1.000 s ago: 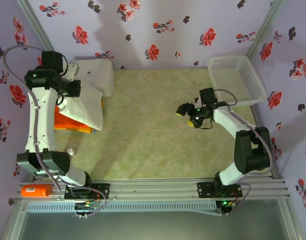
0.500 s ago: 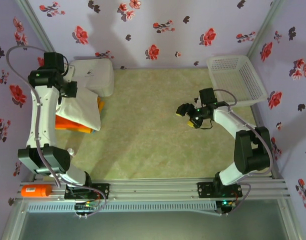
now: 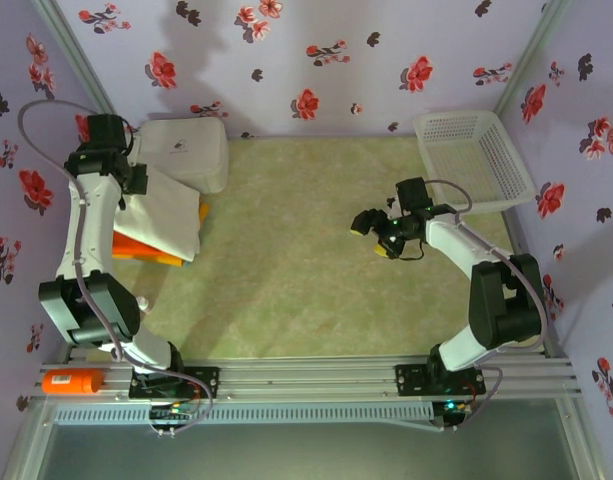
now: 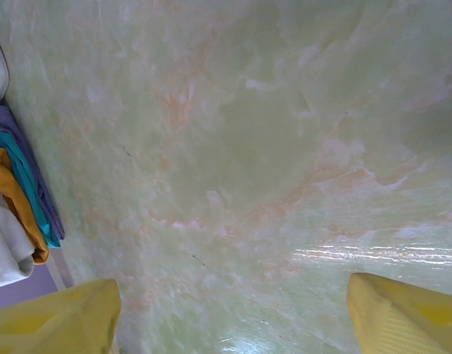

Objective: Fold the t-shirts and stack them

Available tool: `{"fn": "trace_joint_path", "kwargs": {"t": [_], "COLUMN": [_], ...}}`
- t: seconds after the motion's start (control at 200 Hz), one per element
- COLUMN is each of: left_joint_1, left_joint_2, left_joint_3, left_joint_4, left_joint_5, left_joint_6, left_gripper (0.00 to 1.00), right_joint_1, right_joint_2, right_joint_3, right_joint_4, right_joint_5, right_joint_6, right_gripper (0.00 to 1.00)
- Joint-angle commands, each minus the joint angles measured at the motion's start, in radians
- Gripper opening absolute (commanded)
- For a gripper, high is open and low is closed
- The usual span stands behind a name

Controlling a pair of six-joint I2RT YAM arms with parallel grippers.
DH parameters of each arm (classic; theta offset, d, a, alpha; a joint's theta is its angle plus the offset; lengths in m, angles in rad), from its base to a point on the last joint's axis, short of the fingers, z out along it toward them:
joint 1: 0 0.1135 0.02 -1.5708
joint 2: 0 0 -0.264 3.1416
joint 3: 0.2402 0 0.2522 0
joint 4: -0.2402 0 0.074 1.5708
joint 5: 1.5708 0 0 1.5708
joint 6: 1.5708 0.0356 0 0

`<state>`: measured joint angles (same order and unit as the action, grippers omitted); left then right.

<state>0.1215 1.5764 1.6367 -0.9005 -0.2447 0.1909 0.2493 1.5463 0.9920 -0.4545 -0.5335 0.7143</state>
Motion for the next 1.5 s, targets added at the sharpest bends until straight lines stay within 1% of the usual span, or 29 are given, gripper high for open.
{"fn": "trace_joint_path", "kwargs": {"t": [0.0, 0.15, 0.345, 0.455, 0.585, 0.715, 0.8, 0.915, 0.965, 1.02, 1.04, 1.065, 1.095, 1.115, 1.13, 1.145, 1.165, 1.195, 1.225, 1.255, 1.385, 1.49], "left_joint_1": [0.011, 0.014, 0.026, 0.04, 0.043, 0.048, 0.056, 0.057, 0.057, 0.058, 0.058, 0.059, 0.062, 0.065, 0.067, 0.069, 0.07, 0.07, 0.071, 0.071, 0.056, 0.033], "left_joint_2": [0.011, 0.027, 0.008, 0.02, 0.035, 0.052, 0.072, 0.074, 0.076, 0.083, 0.087, 0.093, 0.104, 0.117, 0.125, 0.133, 0.146, 0.162, 0.174, 0.182, 0.18, 0.144], "left_joint_3": [0.016, 0.025, -0.042, -0.046, -0.054, -0.08, -0.06, -0.083, -0.093, -0.096, -0.096, -0.094, -0.079, -0.065, -0.051, -0.037, -0.021, 0.0, 0.02, 0.036, 0.069, 0.046], "left_joint_4": [0.103, 0.11, 0.176, 0.189, 0.203, 0.242, 0.216, 0.238, 0.25, 0.253, 0.251, 0.25, 0.235, 0.216, 0.202, 0.191, 0.173, 0.156, 0.143, 0.134, 0.112, 0.131], "left_joint_5": [-0.042, -0.048, -0.087, -0.113, -0.119, -0.171, -0.173, -0.187, -0.21, -0.236, -0.248, -0.269, -0.282, -0.287, -0.291, -0.295, -0.302, -0.316, -0.323, -0.324, -0.318, -0.31], "left_joint_6": [0.009, 0.022, 0.027, 0.031, 0.024, 0.024, 0.004, -0.002, -0.005, -0.004, -0.005, -0.012, -0.032, -0.048, -0.06, -0.068, -0.08, -0.092, -0.1, -0.107, -0.122, -0.117], "left_gripper": [0.0, 0.0, 0.0, 0.0, 0.0, 0.0, 0.0, 0.0, 0.03, 0.03, 0.07, 0.16, 0.3, 0.45, 0.52, 0.64, 0.76, 0.88, 0.96, 0.99, 1.0, 1.0], "right_joint_1": [0.01, 0.013, 0.012, 0.012, 0.013, 0.013, 0.012, 0.012, 0.013, 0.012, 0.013, 0.012, 0.013, 0.013, 0.013, 0.013, 0.012, 0.013, 0.013, 0.012, 0.013, 0.012], "right_joint_2": [-0.01, -0.004, -0.003, -0.006, -0.008, -0.008, -0.006, -0.012, -0.014, -0.015, -0.015, -0.015, -0.019, -0.021, -0.024, -0.026, -0.03, -0.035, -0.04, -0.043, -0.065, -0.064], "right_joint_3": [-0.014, -0.019, -0.032, -0.035, -0.043, -0.05, -0.053, -0.063, -0.07, -0.073, -0.074, -0.075, -0.075, -0.076, -0.076, -0.076, -0.076, -0.075, -0.073, -0.069, -0.068, -0.068], "right_joint_4": [-0.004, 0.006, 0.014, 0.015, 0.023, 0.028, 0.023, 0.025, 0.031, 0.032, 0.032, 0.032, 0.031, 0.031, 0.031, 0.031, 0.031, 0.029, 0.023, 0.016, -0.005, -0.005], "right_joint_5": [0.011, 0.008, 0.005, 0.006, 0.003, 0.001, 0.004, 0.004, 0.004, 0.002, 0.002, 0.002, 0.002, 0.002, 0.003, 0.004, 0.004, 0.007, 0.009, 0.012, 0.033, 0.035], "right_joint_6": [-0.005, -0.002, -0.003, -0.004, 0.002, -0.002, -0.01, -0.009, -0.007, -0.004, -0.005, -0.005, -0.004, -0.004, -0.006, -0.005, -0.006, -0.006, -0.009, -0.013, -0.028, -0.03], "right_gripper": [0.8, 0.8, 0.8, 0.8, 0.8, 0.8, 0.8, 0.8, 0.8, 0.8, 0.8, 0.8, 0.8, 0.8, 0.8, 0.8, 0.8, 0.8, 0.8, 0.8, 0.8, 0.8]}}
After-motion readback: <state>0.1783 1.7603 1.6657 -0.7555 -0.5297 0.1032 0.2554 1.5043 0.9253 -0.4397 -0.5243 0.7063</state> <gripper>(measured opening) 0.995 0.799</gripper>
